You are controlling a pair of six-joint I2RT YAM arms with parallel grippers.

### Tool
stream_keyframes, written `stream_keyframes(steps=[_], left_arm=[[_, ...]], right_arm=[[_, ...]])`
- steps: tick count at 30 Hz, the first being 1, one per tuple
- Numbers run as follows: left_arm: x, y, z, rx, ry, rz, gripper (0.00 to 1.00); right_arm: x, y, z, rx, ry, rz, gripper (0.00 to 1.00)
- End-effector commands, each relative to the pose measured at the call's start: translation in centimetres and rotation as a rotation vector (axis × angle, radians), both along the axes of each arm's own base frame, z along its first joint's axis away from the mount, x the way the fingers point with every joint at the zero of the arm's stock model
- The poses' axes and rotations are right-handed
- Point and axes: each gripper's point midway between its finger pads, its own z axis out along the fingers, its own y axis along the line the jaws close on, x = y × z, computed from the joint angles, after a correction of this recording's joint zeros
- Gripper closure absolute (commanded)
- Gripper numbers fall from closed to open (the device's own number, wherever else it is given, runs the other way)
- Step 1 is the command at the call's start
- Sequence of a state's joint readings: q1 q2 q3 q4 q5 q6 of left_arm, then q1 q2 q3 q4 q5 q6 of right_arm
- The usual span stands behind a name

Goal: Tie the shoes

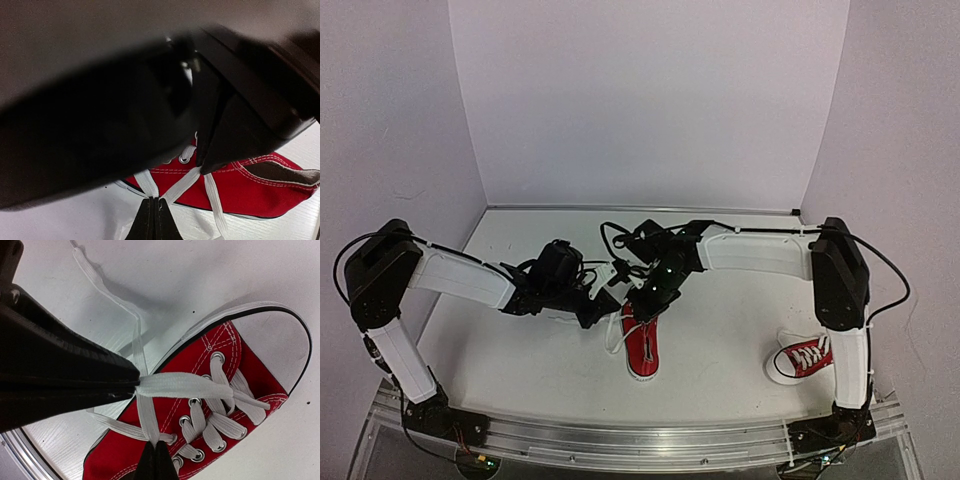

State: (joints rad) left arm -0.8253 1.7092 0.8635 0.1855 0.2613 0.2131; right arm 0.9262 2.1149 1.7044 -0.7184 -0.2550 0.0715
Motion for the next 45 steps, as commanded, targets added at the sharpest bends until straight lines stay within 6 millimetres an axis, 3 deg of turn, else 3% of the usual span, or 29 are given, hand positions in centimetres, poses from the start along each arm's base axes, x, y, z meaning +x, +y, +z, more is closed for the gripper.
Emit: stream_keyframes(steps=[1, 6, 11, 19, 32, 38, 45], left_arm=[[-0.3, 0.5, 0.7, -0.015, -0.022, 0.01, 1.0], [-0.7, 2.3, 2.6, -0.058, -0.072, 0.069, 1.0], [0.0, 3.0, 2.9, -0.039, -0.118, 0.091, 1.0], [1.5, 1.3, 3.6, -0.038, -0.239, 0.003, 1.0], [2.1, -0.2, 1.3, -0.022, -0.362, -0.105, 1.0], [1.0, -0.9, 0.1, -0.013, -0.362, -0.189, 1.0], [-1.9, -1.3, 1.3, -0.054, -0.355, -0.312, 1.0]], right_arm=[[1.1, 0.3, 4.5, 0.101, -0.079, -0.015, 1.0], [1.2, -0.2, 4.1, 0.095, -0.085, -0.025, 1.0], [0.8, 0.1, 4.2, 0.127, -0.093, 0.009, 1.0], [0.8, 0.1, 4.7, 0.141, -0.128, 0.045, 1.0], [0.8, 0.4, 5.1, 0.172, -0.14, 0.051, 1.0], [0.8, 0.3, 5.2, 0.173, -0.156, 0.081, 1.0], [0.7, 0.2, 4.8, 0.168, -0.152, 0.084, 1.0]])
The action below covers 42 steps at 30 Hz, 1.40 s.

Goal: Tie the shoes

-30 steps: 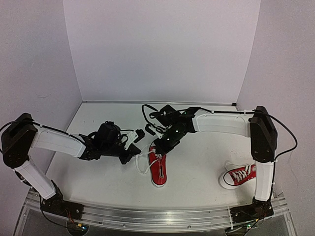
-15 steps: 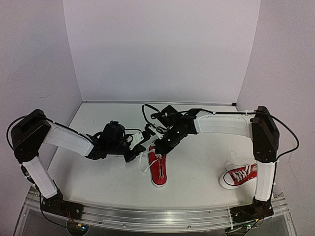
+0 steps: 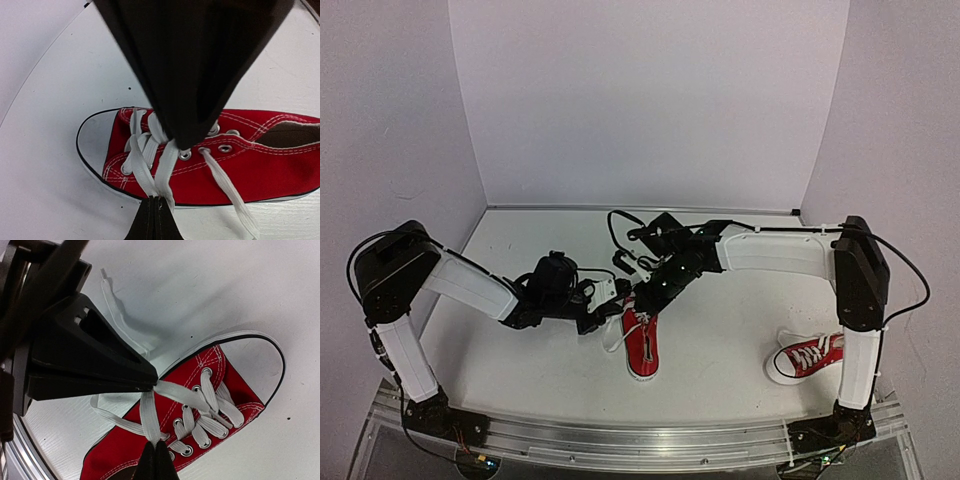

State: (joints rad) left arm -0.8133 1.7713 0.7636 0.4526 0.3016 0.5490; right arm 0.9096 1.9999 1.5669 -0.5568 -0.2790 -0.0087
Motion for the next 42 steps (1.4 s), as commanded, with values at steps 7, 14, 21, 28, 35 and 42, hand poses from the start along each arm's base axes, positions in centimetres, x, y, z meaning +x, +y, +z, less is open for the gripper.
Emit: stream_keyframes(steps=[7, 14, 21, 28, 35, 42], left_arm=[[-4.5, -1.6, 2.6, -0.048, 0.005, -0.209, 1.0], [-4.2, -2.3, 2.1, -0.06, 0.007, -0.207, 1.0], [-6.8, -3.7, 2.6, -0.041, -0.039, -0.3, 1.0], [-6.9, -4.5, 4.1, -0.085, -0.072, -0.295, 1.0], [-4.8, -5.0, 2.9, -0.102, -0.097, -0.199, 1.0], [-4.0, -3.9, 2.4, -0.097, -0.138, -0.146, 0.99]], right_arm=[[0.3, 0.3, 2.3, 0.058, -0.042, 0.019, 1.0], [0.0, 0.1, 2.6, 0.067, -0.04, 0.027, 1.0], [0.2, 0.0, 2.4, 0.062, -0.04, 0.02, 1.0], [0.0, -0.1, 2.1, 0.063, -0.025, 0.022, 1.0], [-0.3, -0.1, 2.2, 0.069, -0.012, 0.019, 1.0], [-0.4, -0.4, 1.9, 0.061, -0.011, 0.017, 1.0]])
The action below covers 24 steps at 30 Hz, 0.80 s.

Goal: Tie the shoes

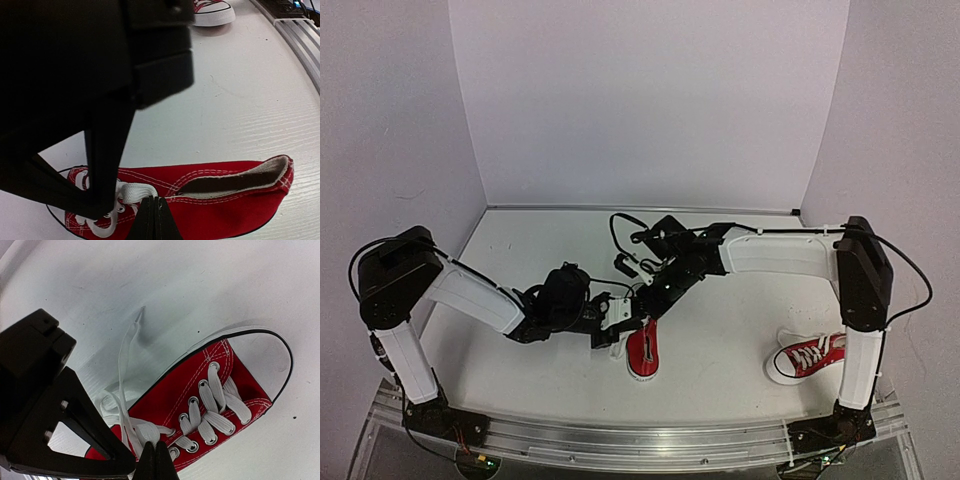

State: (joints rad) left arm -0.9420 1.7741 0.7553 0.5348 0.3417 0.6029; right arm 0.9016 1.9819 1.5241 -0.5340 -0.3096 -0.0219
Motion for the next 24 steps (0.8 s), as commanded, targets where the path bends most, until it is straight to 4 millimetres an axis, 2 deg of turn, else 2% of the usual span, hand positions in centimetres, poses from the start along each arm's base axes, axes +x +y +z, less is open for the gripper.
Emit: stream_keyframes(steps=[1, 6, 9, 13, 15, 19, 24], left_arm=[[1.3, 0.1, 0.9, -0.048, -0.062, 0.045, 0.99], [1.9, 0.2, 0.2, -0.03, -0.068, 0.062, 1.0], [2.1, 1.4, 0.3, -0.011, -0.069, 0.086, 1.0], [3.7, 3.6, 0.7, -0.024, -0.053, 0.172, 1.0], [4.5, 4.0, 0.7, -0.034, -0.052, 0.208, 1.0], [5.7, 3.5, -0.2, -0.031, -0.059, 0.241, 1.0], [7.6, 2.9, -0.1, -0.056, -0.078, 0.306, 1.0]], right_arm=[[0.1, 0.1, 2.3, 0.049, -0.024, -0.001, 1.0], [0.5, -0.4, 2.4, 0.042, -0.034, -0.024, 1.0], [0.9, -0.9, 2.8, 0.049, -0.037, -0.038, 1.0], [0.8, -1.0, 2.8, 0.055, -0.035, -0.035, 1.0], [0.7, -0.9, 2.8, 0.063, -0.029, -0.031, 1.0], [0.5, -0.5, 3.0, 0.084, -0.021, -0.02, 1.0], [0.3, -0.2, 3.4, 0.107, -0.014, -0.007, 1.0]])
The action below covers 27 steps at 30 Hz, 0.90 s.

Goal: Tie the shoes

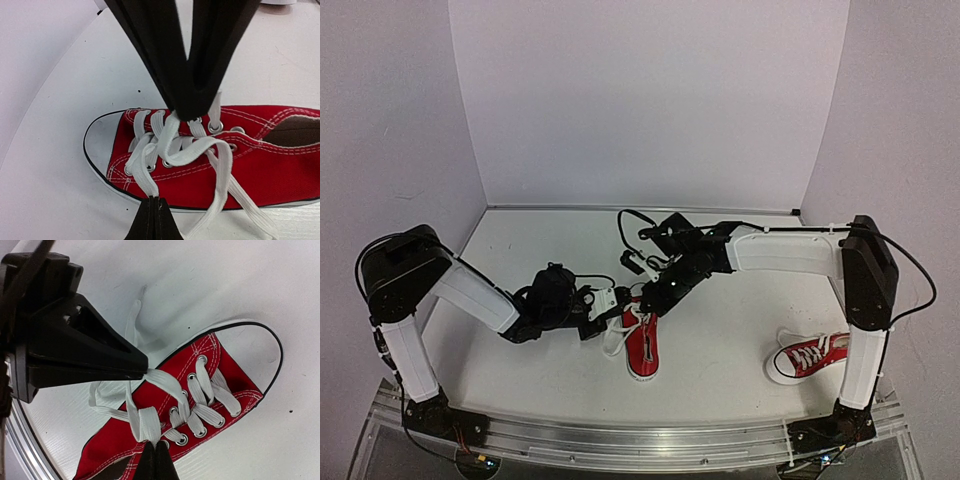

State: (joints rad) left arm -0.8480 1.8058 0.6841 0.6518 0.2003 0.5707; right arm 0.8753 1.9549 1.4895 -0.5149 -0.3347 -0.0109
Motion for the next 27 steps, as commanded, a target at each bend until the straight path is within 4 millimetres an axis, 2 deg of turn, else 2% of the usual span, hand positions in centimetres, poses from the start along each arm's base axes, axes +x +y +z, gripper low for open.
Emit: stream_keyframes(steps=[1, 4, 12, 21, 27], left_arm=[[2.6, -1.4, 2.1, -0.084, -0.059, 0.076, 1.0], [2.1, -2.4, 2.3, -0.103, -0.056, 0.03, 1.0], [-2.8, -4.7, 2.3, -0.121, -0.076, -0.188, 1.0], [-5.7, -4.3, 3.9, -0.177, -0.048, -0.283, 1.0], [-7.1, -4.6, 3.9, -0.177, -0.013, -0.331, 1.0]], right_arm=[[-0.2, 0.7, 3.1, 0.085, -0.031, 0.016, 1.0], [-0.1, 0.8, 3.2, 0.09, -0.035, 0.016, 1.0], [0.3, 0.9, 3.4, 0.097, -0.047, 0.011, 1.0], [0.6, 0.2, 3.0, 0.085, -0.048, -0.006, 1.0], [1.1, -0.1, 2.6, 0.082, -0.027, -0.048, 1.0]])
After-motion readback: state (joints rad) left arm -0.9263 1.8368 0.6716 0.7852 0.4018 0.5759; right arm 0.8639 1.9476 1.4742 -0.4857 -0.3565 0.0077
